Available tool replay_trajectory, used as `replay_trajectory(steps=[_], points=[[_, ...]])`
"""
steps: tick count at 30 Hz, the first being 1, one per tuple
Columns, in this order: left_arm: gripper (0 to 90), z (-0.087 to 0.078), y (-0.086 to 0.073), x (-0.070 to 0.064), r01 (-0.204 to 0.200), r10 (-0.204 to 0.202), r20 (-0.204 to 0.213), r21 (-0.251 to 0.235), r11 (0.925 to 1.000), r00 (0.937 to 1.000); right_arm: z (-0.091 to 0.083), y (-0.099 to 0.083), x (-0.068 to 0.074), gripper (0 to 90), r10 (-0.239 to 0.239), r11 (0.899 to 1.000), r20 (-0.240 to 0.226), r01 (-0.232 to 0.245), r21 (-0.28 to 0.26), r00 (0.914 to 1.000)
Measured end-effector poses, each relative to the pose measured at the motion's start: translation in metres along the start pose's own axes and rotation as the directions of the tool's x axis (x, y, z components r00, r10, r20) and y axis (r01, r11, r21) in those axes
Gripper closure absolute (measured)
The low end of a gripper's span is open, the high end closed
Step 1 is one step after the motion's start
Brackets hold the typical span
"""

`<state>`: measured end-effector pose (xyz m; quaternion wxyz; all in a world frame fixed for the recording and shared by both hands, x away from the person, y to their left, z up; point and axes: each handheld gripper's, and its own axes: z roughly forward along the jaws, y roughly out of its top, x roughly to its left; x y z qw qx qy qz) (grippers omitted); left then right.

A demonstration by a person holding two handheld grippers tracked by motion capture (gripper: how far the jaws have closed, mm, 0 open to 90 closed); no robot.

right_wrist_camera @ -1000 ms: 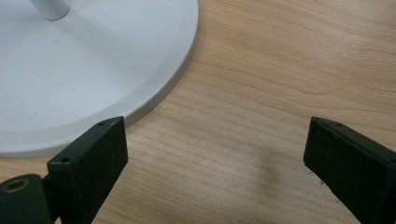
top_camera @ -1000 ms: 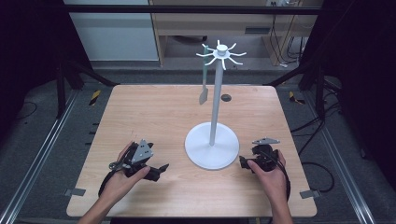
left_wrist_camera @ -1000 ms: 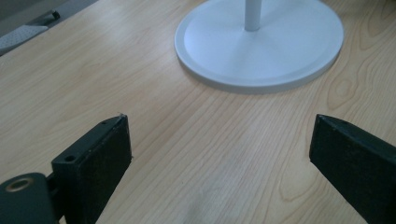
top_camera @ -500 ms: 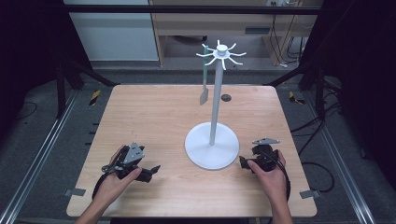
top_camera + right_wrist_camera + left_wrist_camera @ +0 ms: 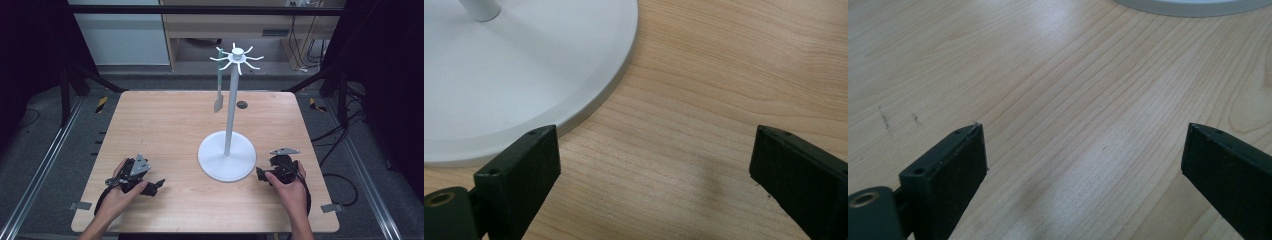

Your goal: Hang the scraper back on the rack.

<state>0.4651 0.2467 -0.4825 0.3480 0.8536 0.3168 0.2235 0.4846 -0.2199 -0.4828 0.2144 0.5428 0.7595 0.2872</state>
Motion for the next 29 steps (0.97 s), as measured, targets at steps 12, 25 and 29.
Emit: replay_trajectory(steps=[12,25,29], points=[[3.9,0.005,-0.008,0.014,0.015,-0.015,-0.018,-0.009,0.9998,0.9997,0.000,0.000,0.001,6.5,0.004,1.000,-0.003,-0.004,0.000,1.0000],[4.0,0.006,-0.020,0.038,0.139,-0.145,-0.047,-0.113,0.9839,0.9883,0.000,0.000,0.002,6.5,-0.003,1.000,-0.002,0.003,0.004,1.0000],[3.8,0.013,-0.025,0.041,0.156,-0.161,-0.040,-0.090,0.9836,0.9862,0.000,0.000,0.002,6.6,-0.004,1.000,-0.002,0.004,0.003,1.0000]])
